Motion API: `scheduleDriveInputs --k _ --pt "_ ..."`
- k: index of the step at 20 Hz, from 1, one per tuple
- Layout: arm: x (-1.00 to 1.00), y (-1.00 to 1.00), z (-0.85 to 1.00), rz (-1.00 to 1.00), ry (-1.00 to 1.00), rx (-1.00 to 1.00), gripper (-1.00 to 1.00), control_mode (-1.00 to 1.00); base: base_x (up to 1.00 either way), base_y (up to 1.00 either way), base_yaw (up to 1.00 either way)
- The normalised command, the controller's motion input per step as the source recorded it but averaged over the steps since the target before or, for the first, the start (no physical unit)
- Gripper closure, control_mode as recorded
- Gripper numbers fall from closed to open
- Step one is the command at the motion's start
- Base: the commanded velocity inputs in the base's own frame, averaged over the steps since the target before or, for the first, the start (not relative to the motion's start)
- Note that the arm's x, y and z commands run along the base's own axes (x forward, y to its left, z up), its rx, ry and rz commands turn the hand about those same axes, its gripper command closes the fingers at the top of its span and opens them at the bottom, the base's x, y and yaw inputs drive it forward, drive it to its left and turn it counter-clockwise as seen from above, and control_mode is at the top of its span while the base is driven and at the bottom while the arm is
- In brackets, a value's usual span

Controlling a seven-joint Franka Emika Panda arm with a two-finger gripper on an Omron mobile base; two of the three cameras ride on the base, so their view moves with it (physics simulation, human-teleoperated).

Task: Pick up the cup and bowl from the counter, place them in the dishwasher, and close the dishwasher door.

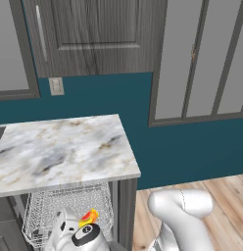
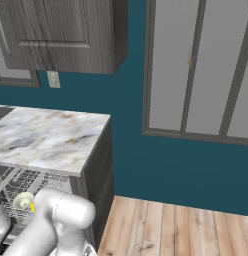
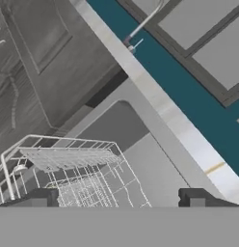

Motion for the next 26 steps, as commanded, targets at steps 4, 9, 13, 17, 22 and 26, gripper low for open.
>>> scheduleDriveInputs --k 4,9,13,17,22,26 --pt "-0.32 0.07 0.22 -0.1 0.0 -0.06 -1.0 -1.0 0.0 0.0 0.0" --pt "-0.37 0.09 0.42 -0.1 0.0 -0.08 -1.0 -1.0 0.0 0.0 0.0" --pt "-0.39 0.09 0.36 -0.1 0.0 -0.1 -1.0 -1.0 0.0 0.0 0.0" --pt "-0.33 0.08 0.07 -0.01 -0.03 -0.08 -1.0 -1.0 0.0 0.0 0.0" --pt "-0.38 0.1 0.05 0.0 -0.13 -0.08 -1.0 -1.0 0.0 0.0 0.0" --pt "-0.52 0.14 0.35 0.0 -0.16 -0.05 -1.0 -1.0 0.0 0.0 0.0"
